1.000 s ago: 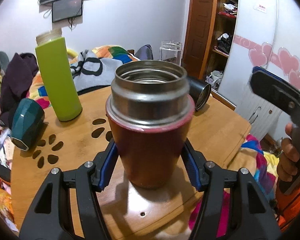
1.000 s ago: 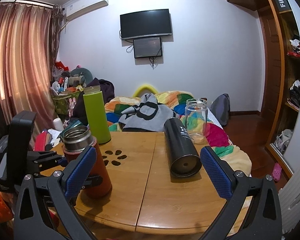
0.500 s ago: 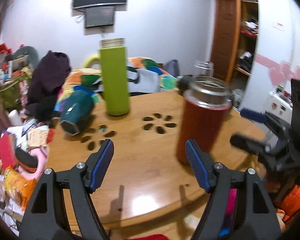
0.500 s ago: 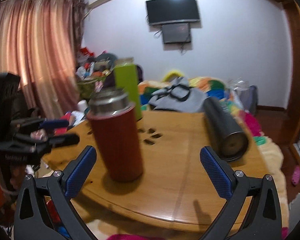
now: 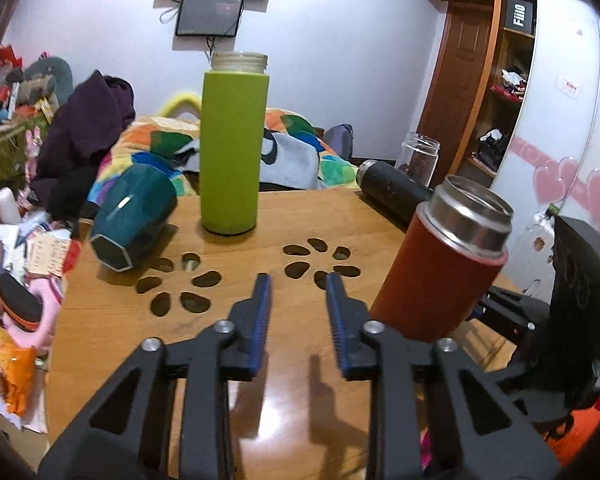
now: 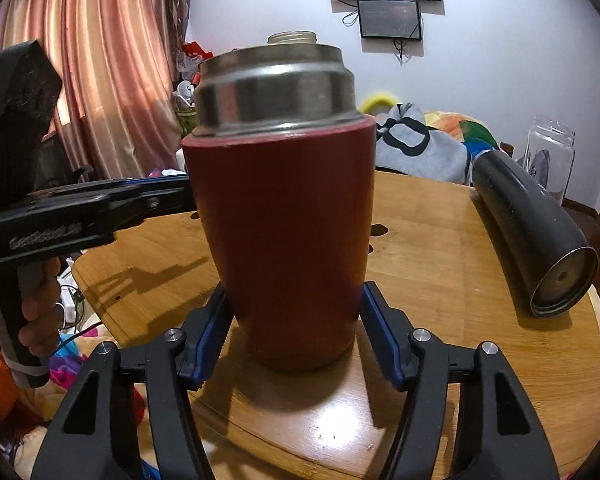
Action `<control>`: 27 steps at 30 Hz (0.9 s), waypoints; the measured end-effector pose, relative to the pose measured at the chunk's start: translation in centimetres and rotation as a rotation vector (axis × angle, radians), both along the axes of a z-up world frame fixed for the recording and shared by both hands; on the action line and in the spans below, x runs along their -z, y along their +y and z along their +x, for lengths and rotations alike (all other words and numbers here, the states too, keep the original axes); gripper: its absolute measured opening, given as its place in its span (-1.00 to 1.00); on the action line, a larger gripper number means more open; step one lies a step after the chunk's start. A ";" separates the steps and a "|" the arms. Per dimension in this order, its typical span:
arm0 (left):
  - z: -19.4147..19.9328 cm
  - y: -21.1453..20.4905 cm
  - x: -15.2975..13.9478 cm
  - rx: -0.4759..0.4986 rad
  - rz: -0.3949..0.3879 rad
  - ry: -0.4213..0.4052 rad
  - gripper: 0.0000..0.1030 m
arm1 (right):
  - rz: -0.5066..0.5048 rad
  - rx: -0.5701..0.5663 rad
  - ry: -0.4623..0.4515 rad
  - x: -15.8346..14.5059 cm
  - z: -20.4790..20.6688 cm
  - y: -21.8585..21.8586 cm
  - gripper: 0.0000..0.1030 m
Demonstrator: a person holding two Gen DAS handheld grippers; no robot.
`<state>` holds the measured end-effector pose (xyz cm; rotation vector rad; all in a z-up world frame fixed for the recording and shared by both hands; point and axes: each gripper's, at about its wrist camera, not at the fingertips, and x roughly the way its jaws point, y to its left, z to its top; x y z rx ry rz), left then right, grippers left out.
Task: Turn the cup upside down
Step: 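Rotate the red cup in the right gripper until its base faces up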
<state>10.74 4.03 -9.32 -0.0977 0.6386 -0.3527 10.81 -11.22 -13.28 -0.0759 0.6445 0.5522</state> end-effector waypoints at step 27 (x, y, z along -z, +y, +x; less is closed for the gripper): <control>2.2 -2.6 0.8 0.061 -0.007 0.043 -0.98 | -0.101 -0.048 -0.045 -1.6 -1.1 0.3 0.14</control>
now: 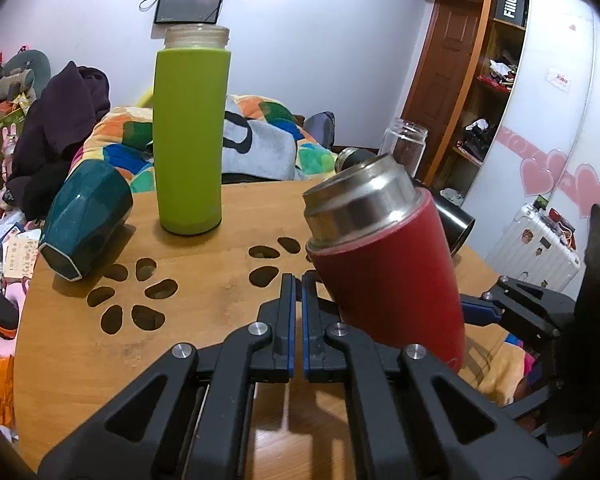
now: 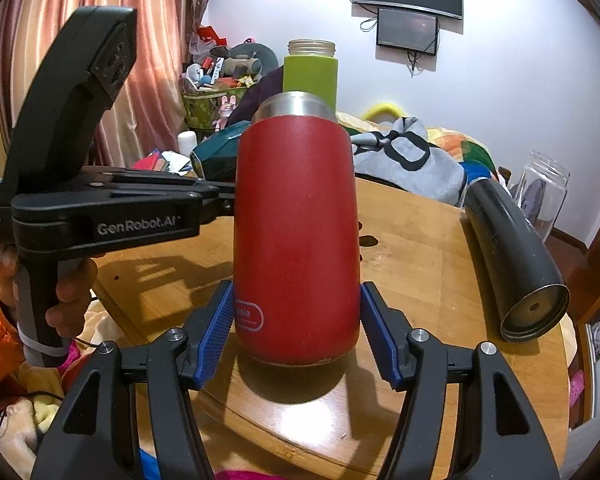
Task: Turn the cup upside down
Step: 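Rotate the red cup in the right gripper until its base faces up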
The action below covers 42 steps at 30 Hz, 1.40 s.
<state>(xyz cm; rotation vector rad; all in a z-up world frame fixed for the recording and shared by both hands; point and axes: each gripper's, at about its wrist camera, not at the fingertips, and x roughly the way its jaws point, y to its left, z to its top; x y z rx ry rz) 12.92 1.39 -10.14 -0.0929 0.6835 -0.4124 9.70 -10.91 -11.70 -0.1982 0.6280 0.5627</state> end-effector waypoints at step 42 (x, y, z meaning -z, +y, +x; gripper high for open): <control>-0.4 0.6 1.6 -0.090 0.121 0.029 -0.96 | 0.072 -0.009 0.044 0.5 1.0 -0.7 0.14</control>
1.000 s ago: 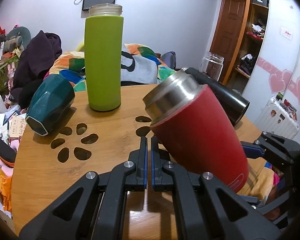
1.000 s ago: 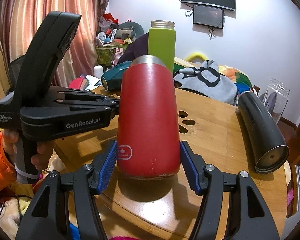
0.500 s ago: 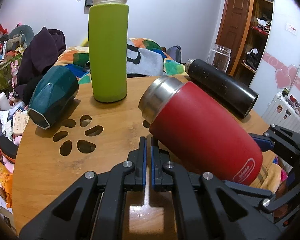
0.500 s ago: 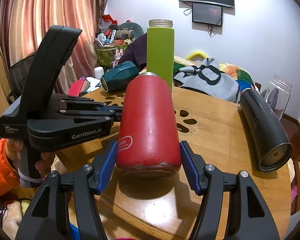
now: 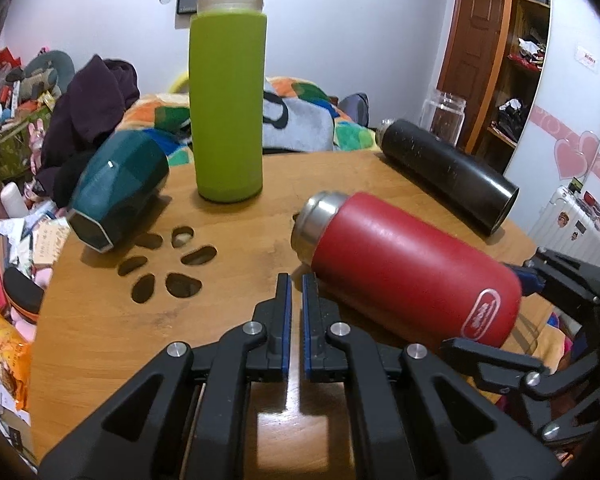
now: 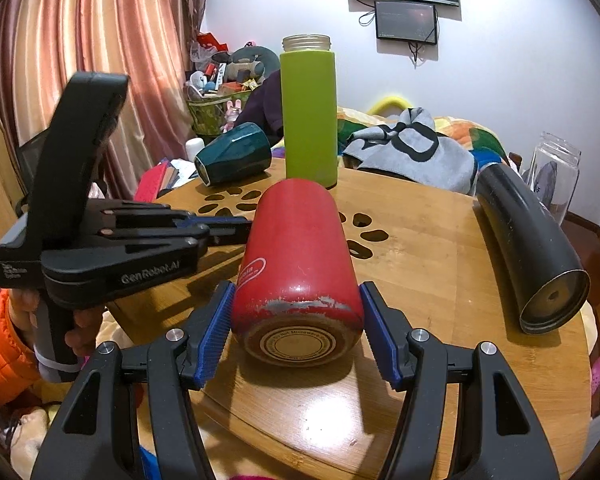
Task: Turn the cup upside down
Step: 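Rotate the red cup in the right gripper until its base faces up, then lower the inverted red cup onto the table and open the right gripper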
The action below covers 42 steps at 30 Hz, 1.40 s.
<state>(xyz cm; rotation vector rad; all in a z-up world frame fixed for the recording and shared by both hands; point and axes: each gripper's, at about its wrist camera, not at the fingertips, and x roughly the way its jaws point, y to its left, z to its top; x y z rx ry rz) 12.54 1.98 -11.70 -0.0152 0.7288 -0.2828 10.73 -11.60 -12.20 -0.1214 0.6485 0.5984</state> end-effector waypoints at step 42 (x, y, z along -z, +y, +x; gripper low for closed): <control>-0.8 -2.1 -6.1 0.122 -0.094 -0.147 -0.94 | 0.122 0.057 -0.121 -4.3 0.5 -1.2 0.09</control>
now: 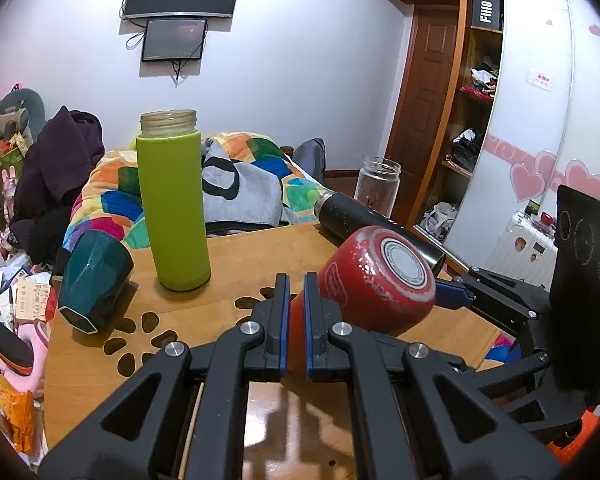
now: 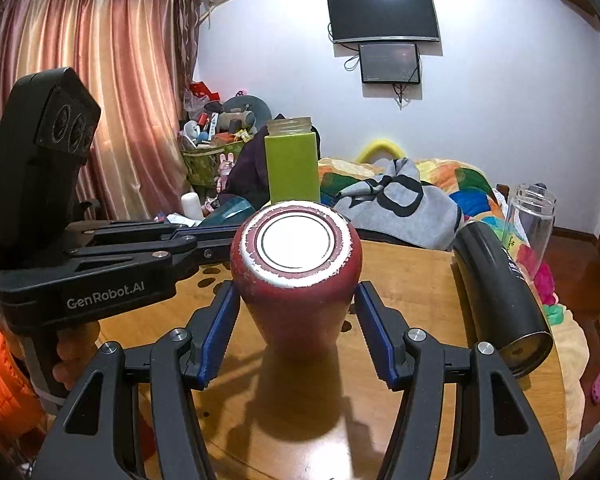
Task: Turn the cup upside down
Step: 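Lower the inverted red cup onto the table and open the right gripper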
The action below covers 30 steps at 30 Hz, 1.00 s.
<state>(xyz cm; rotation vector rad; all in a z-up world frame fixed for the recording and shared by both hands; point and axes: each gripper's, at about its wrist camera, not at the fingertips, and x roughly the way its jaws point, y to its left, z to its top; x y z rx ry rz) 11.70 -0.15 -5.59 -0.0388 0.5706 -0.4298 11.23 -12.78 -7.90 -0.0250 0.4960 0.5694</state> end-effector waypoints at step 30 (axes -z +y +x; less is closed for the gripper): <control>2.9 2.0 0.9 -0.090 -0.005 0.059 -0.64 | 0.013 -0.009 0.032 -0.4 2.9 1.9 0.10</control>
